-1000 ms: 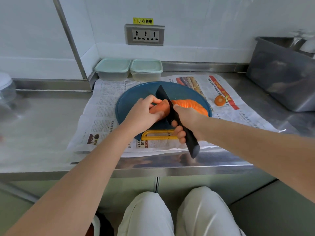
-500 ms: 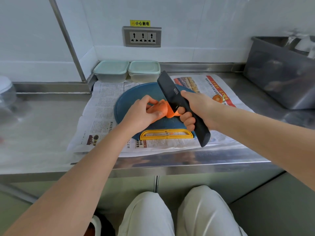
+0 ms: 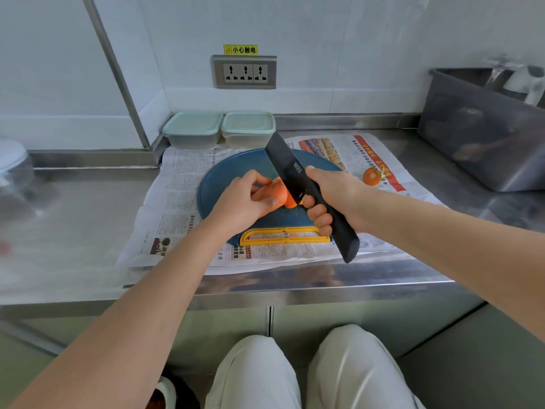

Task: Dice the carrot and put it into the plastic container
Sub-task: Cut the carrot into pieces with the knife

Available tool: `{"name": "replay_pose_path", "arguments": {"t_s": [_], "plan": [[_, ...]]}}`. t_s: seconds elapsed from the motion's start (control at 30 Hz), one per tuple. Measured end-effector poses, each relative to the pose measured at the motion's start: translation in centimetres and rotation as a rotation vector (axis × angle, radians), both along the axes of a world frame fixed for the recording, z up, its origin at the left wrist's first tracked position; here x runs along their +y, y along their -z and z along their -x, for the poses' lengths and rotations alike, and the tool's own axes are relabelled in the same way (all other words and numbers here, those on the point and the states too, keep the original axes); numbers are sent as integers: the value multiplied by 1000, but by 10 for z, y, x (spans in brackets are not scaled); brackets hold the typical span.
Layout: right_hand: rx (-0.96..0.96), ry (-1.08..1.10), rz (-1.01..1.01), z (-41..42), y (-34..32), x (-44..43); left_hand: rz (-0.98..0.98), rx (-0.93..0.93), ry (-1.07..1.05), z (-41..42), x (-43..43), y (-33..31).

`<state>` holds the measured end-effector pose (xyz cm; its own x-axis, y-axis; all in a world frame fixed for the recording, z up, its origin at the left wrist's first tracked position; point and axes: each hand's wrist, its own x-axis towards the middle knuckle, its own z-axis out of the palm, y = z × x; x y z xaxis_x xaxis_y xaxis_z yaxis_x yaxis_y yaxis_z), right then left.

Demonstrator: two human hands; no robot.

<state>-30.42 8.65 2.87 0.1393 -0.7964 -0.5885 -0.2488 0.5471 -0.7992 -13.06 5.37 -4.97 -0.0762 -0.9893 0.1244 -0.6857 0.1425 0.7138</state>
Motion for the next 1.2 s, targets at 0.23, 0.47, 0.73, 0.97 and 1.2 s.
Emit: {"name": "replay_pose_path", "arguments": {"t_s": [0.23, 0.47, 0.73, 0.97, 1.2], "plan": [[86, -22, -45, -3, -6, -3, 4, -20, -5, 3, 1, -2], [185, -64, -65, -10, -13, -11, 18, -49, 3, 5, 2, -4], [242, -135, -87, -15, -18, -24, 2, -70, 13, 4, -1, -7], [247, -136, -106, -23, -13, -30, -32, -8, 28, 2, -1, -11], [235, -109, -98, -26, -10, -33, -55, 62, 27, 1, 2, -14]]}}
